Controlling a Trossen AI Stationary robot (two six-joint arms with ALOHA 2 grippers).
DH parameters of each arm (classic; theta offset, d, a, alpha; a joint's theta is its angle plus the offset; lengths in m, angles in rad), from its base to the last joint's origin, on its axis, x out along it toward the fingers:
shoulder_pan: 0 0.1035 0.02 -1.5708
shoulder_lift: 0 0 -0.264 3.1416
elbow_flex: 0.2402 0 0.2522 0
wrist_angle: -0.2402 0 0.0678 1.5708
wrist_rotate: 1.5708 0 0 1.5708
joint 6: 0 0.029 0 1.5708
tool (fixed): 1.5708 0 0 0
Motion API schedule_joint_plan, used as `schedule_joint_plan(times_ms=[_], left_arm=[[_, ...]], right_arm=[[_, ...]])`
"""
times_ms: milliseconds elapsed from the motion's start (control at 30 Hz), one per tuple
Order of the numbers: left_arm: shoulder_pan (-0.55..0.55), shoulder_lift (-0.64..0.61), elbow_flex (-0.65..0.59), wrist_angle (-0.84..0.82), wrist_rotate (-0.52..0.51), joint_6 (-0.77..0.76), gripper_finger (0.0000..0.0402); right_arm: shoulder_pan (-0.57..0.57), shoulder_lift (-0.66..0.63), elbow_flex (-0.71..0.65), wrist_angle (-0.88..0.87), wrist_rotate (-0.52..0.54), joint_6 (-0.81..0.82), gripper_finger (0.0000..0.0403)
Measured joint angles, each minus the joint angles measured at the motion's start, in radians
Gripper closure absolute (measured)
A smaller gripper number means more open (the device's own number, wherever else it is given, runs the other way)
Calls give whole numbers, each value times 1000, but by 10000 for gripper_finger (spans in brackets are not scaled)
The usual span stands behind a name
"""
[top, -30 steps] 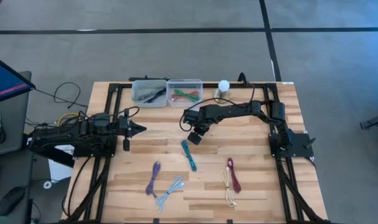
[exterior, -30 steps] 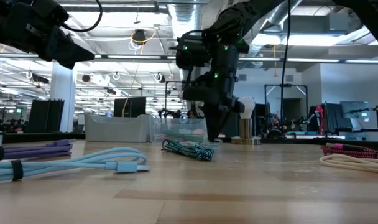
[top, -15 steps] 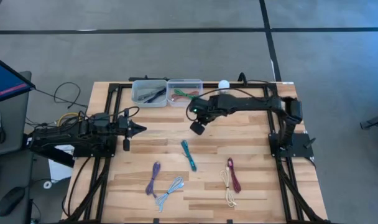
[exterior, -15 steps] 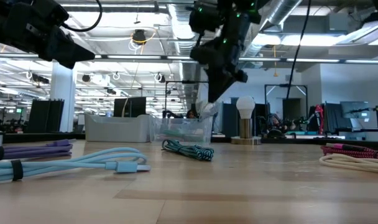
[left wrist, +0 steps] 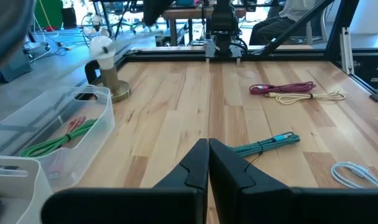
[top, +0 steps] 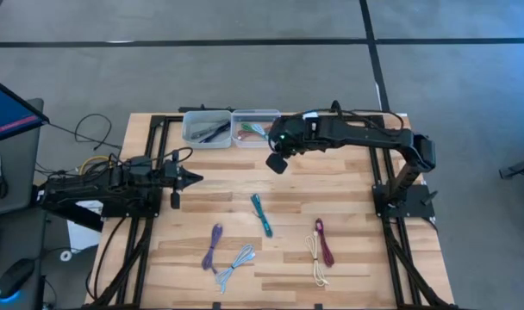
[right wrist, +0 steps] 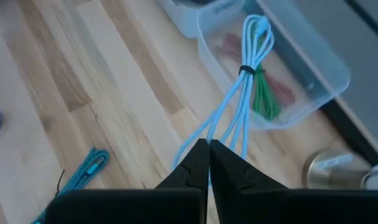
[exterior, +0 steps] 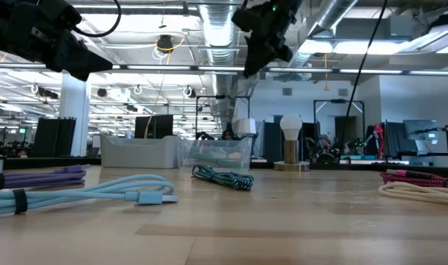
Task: Pick & Place USB Port
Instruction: Put the top light blue USB cable into the transparent bin
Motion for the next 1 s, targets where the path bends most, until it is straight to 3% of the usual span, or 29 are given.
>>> schedule_joint_plan(times_ms=[300,600,1000], left_arm=[[0,0,0,0,0,0,389],[0,4,0,7,0,0,389],[0,21,0,8,0,5,389]], right_arm=[[-58,2,19,-4,12,-117,403],[-118,130,17,26,-11,-243,403],[-174,233,20,206,4,-377,403]])
